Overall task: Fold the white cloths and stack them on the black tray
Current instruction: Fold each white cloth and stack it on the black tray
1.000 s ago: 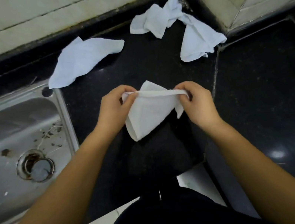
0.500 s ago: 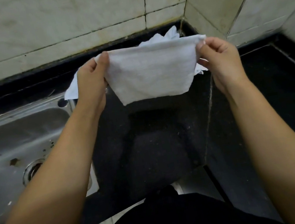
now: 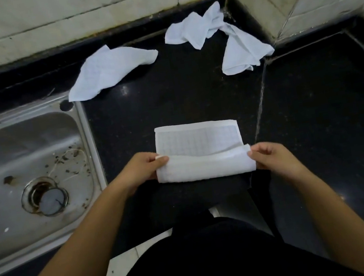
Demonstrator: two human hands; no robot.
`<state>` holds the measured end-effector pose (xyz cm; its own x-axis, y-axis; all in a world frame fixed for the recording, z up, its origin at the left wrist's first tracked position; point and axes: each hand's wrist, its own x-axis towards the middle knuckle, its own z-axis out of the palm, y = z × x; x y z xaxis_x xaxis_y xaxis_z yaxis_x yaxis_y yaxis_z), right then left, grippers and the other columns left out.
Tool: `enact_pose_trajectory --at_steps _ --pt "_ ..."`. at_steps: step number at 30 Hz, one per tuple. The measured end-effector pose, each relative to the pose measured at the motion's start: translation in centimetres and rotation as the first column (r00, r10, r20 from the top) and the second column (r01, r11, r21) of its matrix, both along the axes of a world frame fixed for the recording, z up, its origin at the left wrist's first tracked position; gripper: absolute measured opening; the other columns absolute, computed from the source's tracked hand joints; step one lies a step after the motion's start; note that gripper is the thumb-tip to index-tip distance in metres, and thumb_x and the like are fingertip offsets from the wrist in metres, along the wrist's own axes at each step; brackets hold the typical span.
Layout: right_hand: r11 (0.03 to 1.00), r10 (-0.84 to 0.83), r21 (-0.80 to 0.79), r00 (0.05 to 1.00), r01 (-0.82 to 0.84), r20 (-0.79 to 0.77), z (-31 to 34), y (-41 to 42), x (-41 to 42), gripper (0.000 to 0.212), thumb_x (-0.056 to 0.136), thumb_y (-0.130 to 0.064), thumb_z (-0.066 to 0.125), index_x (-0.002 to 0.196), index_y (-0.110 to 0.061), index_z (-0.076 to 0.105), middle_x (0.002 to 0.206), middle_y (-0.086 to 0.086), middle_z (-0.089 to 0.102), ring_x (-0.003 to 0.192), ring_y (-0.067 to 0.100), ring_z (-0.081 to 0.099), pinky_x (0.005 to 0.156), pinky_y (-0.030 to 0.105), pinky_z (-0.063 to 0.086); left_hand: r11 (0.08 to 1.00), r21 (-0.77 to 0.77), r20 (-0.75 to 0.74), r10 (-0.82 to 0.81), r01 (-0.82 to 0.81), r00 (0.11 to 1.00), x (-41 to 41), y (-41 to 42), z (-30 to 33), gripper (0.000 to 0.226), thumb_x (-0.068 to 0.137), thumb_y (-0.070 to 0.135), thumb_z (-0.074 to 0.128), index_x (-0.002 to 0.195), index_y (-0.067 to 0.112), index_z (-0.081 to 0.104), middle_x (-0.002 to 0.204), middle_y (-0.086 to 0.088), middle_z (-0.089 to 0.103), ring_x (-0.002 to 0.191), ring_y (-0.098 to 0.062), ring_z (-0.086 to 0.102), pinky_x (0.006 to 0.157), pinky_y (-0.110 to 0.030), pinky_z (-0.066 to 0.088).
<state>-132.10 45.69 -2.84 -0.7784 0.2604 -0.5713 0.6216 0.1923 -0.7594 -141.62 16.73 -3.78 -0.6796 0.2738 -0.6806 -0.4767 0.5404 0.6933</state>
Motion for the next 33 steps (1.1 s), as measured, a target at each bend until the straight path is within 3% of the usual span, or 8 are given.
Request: enact_pose_trajectory --at_steps 4,8,13,16,21,24,29,33 --pt "0.99 -0.035 0.137 0.998 0.043 -0.059 -0.5 0.2 -3.3 0.014 0.091 -0.016 0.057 0.087 -0.007 0.067 0.088 0.014 0.066 0.083 0.022 0.059 0.083 0.04 0.051 0.995 -0.052 -0.265 0.074 -0.09 0.961 -2.3 0.8 -0.6 0.031 0.09 0.027 0.059 0.084 -0.003 0.064 0.076 -0.006 0.059 0.072 -0.015 0.053 0.068 -0.03 0.042" --pt "0.938 -0.078 0.336 0.997 0.081 -0.022 -1.1 -0.3 -7.2 0.016 0.093 -0.02 0.051 0.097 -0.012 0.063 0.092 0.006 0.062 0.086 0.019 0.058 0.075 0.032 0.046 0.955 -0.256 -0.476 0.013 -0.152 0.879 -5.0 3.3 -0.6 0.024 0.091 0.031 0.055 0.081 0.01 0.058 0.067 0.003 0.049 0.062 -0.008 0.045 0.055 -0.023 0.035" --pt "0.73 0.07 0.672 0.992 -0.125 0.109 -2.7 -1.2 -8.0 0.021 0.091 -0.02 0.048 0.11 -0.013 0.057 0.115 0.012 0.057 0.106 0.031 0.054 0.092 0.042 0.043 0.846 -0.516 -0.567 -0.219 -0.135 0.794 -5.6 4.7 -2.8 0.021 0.093 0.033 0.052 0.09 0.013 0.055 0.088 -0.001 0.05 0.091 -0.02 0.049 0.083 -0.033 0.037" --pt "0.627 0.14 0.76 0.984 -0.172 0.107 -2.2 -1.5 -8.8 0.04 0.089 -0.017 0.05 0.128 -0.016 0.045 0.13 0.012 0.047 0.122 0.031 0.041 0.1 0.043 0.033 0.833 -0.498 -0.629 -0.154 -0.243 0.762 -4.5 4.4 -3.4 0.028 0.088 0.037 0.059 0.1 0.013 0.052 0.101 -0.004 0.053 0.099 -0.023 0.048 0.085 -0.033 0.033" --pt "0.589 0.497 0.693 0.863 -0.415 0.094 -1.0 -6.4 -13.6 0.041 0.094 -0.024 0.049 0.134 -0.018 0.044 0.136 0.01 0.044 0.126 0.029 0.039 0.103 0.044 0.033 0.773 -0.608 -0.602 -0.303 -0.178 0.739 -0.7 2.2 -4.2 0.054 0.082 0.049 0.062 0.118 0.01 0.05 0.115 -0.009 0.052 0.106 -0.028 0.047 0.085 -0.036 0.033" --pt "0.443 0.69 0.67 0.704 -0.595 0.169 -2.1 -11.2 -15.5 0.042 0.094 -0.03 0.052 0.134 -0.019 0.044 0.136 0.008 0.044 0.126 0.027 0.041 0.103 0.044 0.036 0.741 -0.633 -0.594 -0.278 -0.225 0.755 1.0 1.0 -4.5 0.058 0.083 0.051 0.059 0.123 0.011 0.048 0.119 -0.009 0.051 0.109 -0.028 0.046 0.088 -0.037 0.034" --pt "0.296 0.722 0.694 0.629 -0.656 0.287 -3.2 -14.6 -16.7 0.035 0.093 -0.027 0.054 0.126 -0.017 0.05 0.126 0.008 0.053 0.119 0.026 0.048 0.101 0.043 0.037 0.731 -0.659 -0.561 -0.319 -0.179 0.764 2.2 0.6 -4.5 0.052 0.085 0.05 0.056 0.125 0.016 0.047 0.123 -0.006 0.047 0.111 -0.024 0.043 0.088 -0.033 0.032" --pt "0.458 0.724 0.548 0.651 -0.7 0.226 -1.9 -14.0 -16.6 0.027 0.091 -0.025 0.056 0.118 -0.02 0.053 0.116 0.004 0.056 0.106 0.019 0.054 0.092 0.035 0.045 0.817 -0.559 -0.529 -0.22 -0.141 0.819 1.7 1.5 -3.7 0.048 0.086 0.044 0.057 0.127 0.02 0.046 0.126 -0.002 0.044 0.116 -0.021 0.04 0.093 -0.032 0.032"
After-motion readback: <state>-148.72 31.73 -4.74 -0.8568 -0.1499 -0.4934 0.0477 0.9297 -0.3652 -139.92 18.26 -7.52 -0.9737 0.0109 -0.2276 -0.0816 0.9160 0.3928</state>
